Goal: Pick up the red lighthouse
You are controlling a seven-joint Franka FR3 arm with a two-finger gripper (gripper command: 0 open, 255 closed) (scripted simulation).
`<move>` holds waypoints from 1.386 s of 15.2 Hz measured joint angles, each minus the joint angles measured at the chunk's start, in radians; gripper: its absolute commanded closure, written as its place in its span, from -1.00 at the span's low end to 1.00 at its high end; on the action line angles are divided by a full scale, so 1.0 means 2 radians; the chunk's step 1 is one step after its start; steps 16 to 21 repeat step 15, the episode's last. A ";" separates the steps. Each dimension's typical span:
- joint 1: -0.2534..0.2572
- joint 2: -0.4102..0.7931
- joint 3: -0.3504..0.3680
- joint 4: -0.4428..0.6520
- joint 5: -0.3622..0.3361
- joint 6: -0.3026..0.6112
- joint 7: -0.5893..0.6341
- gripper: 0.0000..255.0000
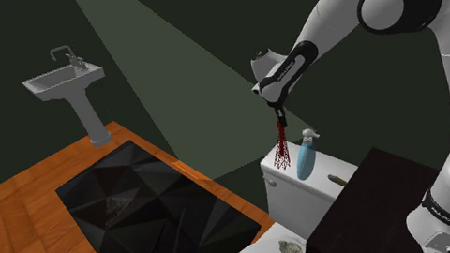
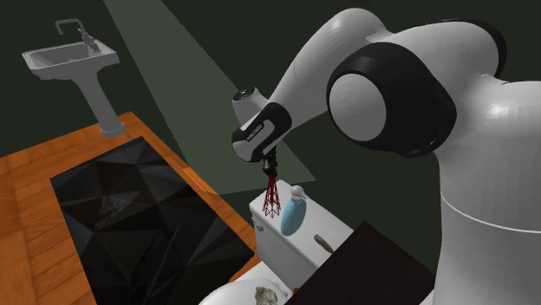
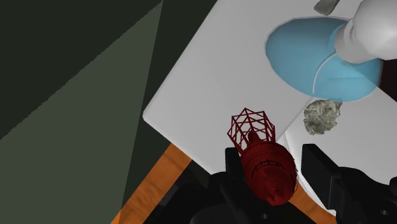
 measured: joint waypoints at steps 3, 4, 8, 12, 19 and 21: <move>0.000 -0.013 0.000 -0.001 0.001 -0.013 -0.004 1.00; 0.000 -0.018 0.000 0.000 0.002 -0.017 -0.005 1.00; 0.001 -0.034 0.001 0.005 0.004 -0.039 -0.011 1.00; 0.001 -0.051 0.002 0.009 0.006 -0.059 -0.016 1.00; 0.002 -0.063 0.002 0.011 0.007 -0.073 -0.020 1.00; 0.002 -0.063 0.002 0.011 0.007 -0.073 -0.020 1.00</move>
